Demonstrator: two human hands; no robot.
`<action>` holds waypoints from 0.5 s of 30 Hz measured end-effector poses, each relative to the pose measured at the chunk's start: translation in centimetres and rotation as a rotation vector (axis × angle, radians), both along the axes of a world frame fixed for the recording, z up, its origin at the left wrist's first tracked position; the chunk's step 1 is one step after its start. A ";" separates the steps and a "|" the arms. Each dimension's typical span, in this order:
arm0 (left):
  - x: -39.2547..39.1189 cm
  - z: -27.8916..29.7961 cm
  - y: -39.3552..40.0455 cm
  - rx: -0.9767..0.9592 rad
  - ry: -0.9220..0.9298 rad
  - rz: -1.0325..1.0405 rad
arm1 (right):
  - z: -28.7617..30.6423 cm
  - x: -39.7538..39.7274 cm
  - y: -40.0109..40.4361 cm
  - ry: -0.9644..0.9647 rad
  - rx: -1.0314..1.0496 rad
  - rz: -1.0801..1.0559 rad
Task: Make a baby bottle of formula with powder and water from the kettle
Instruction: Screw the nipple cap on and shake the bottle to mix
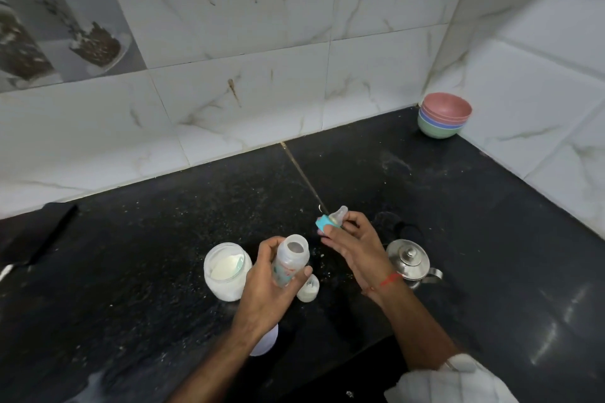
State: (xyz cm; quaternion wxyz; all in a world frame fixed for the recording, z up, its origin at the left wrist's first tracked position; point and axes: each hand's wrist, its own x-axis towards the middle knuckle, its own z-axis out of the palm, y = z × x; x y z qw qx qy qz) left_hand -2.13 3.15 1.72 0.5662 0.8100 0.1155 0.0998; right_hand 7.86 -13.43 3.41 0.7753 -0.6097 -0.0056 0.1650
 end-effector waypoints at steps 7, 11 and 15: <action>1.2 0.9 -3.4 0.013 -0.025 -0.169 | 2.7 -3.3 -3.6 -0.244 -0.111 0.188; 1.8 1.4 -5.4 0.008 -0.045 -0.262 | 2.9 -3.6 -5.6 -0.262 -0.150 0.112; 2.5 1.9 -7.1 0.017 -0.077 -0.288 | 3.7 -3.8 -7.1 -0.291 -0.200 0.020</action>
